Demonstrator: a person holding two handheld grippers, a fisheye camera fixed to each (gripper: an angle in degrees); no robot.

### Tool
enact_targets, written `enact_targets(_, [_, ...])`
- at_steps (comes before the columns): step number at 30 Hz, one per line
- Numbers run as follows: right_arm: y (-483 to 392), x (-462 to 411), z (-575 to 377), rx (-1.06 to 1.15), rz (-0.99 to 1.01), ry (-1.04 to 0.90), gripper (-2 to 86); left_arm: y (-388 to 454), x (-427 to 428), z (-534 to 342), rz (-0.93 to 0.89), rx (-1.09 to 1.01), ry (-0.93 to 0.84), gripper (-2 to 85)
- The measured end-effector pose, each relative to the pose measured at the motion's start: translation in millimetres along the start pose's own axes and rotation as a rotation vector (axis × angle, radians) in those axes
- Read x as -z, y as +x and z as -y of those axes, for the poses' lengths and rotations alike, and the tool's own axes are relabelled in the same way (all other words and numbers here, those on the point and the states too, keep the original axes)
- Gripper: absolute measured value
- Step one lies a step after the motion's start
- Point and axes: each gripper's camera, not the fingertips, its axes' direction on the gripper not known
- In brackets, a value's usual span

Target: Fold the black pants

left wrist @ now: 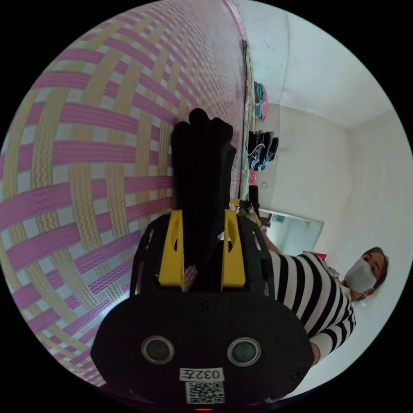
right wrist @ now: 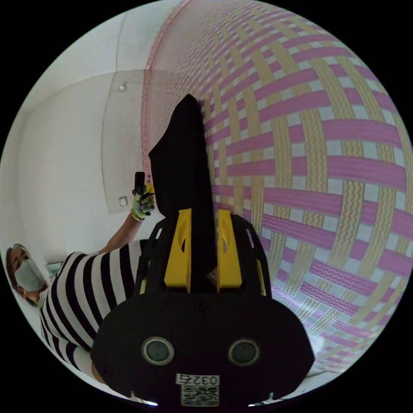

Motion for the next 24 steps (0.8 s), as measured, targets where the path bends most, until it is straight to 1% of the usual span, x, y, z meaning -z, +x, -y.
enact_targets(1, [0,-1,3,0.014,-0.011,-0.033,9.1,4,-3,-2,0.036,-0.018,-0.024,9.4])
enact_targets(4, [8,-8,4,0.027,0.017,-0.107,8.7,3,-11,-7,0.003,-0.026,-0.052,9.6])
enact_targets(10, [36,-14,11,-0.006,0.155,-0.13,8.1,10,-20,-7,-0.005,-0.052,-0.067,11.6])
enact_targets(12, [42,-12,13,-0.012,0.158,-0.153,8.3,9,-19,-9,0.008,-0.048,-0.066,11.2])
enact_targets(14, [51,-6,11,-0.02,0.116,-0.144,8.4,2,-13,-11,-0.018,-0.014,0.01,10.8])
enact_targets(16, [60,-4,7,-0.031,0.107,-0.126,8.5,-1,-12,-10,-0.032,-0.003,0.05,10.5])
enact_targets(18, [68,-11,5,-0.035,0.118,-0.138,8.6,1,-14,-6,-0.026,-0.005,0.074,10.5])
enact_targets(20, [73,-26,8,-0.028,0.133,-0.152,8.9,6,-10,1,-0.012,-0.009,0.166,11.4])
enact_targets(22, [76,-36,11,-0.018,0.126,-0.144,9.3,8,-7,8,-0.017,0.003,0.22,12.2])
enact_targets(24, [81,-45,12,-0.016,0.128,-0.124,9.7,10,-9,18,-0.006,0.003,0.201,12.0])
